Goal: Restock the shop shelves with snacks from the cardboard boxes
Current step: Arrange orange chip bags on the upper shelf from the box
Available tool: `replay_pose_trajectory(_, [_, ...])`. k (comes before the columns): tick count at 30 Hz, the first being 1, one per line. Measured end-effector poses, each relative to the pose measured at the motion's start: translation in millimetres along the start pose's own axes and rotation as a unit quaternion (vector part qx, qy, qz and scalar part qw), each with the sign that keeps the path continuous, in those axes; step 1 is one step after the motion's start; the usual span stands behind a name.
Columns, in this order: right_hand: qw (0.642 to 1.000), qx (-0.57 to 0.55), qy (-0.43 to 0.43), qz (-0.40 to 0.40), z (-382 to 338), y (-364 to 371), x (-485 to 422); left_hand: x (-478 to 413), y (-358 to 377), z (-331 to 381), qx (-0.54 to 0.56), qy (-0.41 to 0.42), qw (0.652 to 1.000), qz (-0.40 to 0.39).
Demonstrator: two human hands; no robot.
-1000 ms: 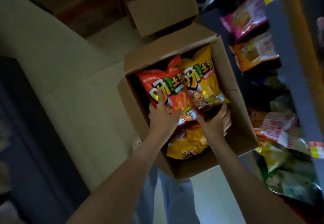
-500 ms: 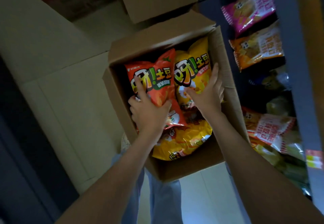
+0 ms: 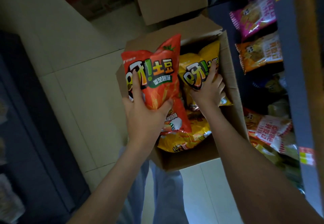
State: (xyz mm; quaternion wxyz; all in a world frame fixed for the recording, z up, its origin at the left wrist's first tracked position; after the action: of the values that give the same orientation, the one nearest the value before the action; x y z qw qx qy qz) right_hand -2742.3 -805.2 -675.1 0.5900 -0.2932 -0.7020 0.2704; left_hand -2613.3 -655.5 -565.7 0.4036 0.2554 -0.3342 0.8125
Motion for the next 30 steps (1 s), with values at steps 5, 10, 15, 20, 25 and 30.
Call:
replay_pose_trajectory(5, [0.998,-0.054,-0.037,-0.006,-3.7,-62.9,58.7,36.8,-38.2,45.3,-0.012,0.036,0.999,0.022])
replay_pose_trajectory(10, [0.991,-0.115,-0.065,0.012,-8.0,-166.5,143.8,96.9,-78.8,138.7,-0.012,0.105,0.994,0.037])
replay_pose_trajectory(15, [0.977,-0.175,-0.089,0.079,-10.7,-273.0,243.2,160.8,-99.2,231.7,-0.045,0.194,0.98,-0.005])
replay_pose_trajectory(20, [0.947,-0.269,-0.076,0.159,-8.7,-356.4,335.0,221.8,-113.8,315.2,-0.095,0.3,0.948,-0.041])
replay_pose_trajectory(25, [0.901,-0.342,-0.058,0.261,5.5,-408.2,427.3,273.7,-124.3,374.9,-0.132,0.397,0.904,-0.091])
replay_pose_trajectory(30, [0.875,-0.366,-0.039,0.316,23.8,-435.3,499.5,327.6,-115.1,426.6,-0.14,0.478,0.855,-0.141])
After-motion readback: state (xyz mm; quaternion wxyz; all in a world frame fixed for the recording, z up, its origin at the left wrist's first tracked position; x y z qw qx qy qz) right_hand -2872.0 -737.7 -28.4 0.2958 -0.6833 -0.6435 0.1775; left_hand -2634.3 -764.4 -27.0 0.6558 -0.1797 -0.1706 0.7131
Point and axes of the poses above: each hand's wrist, its own x-axis away from the middle knuckle, its own y-axis out of the palm, z = x × y, the point moved 3 cm from there along -x, towards the middle knuckle, and after that the axes turned 13 degrees about -z, right-handed, at the moved point
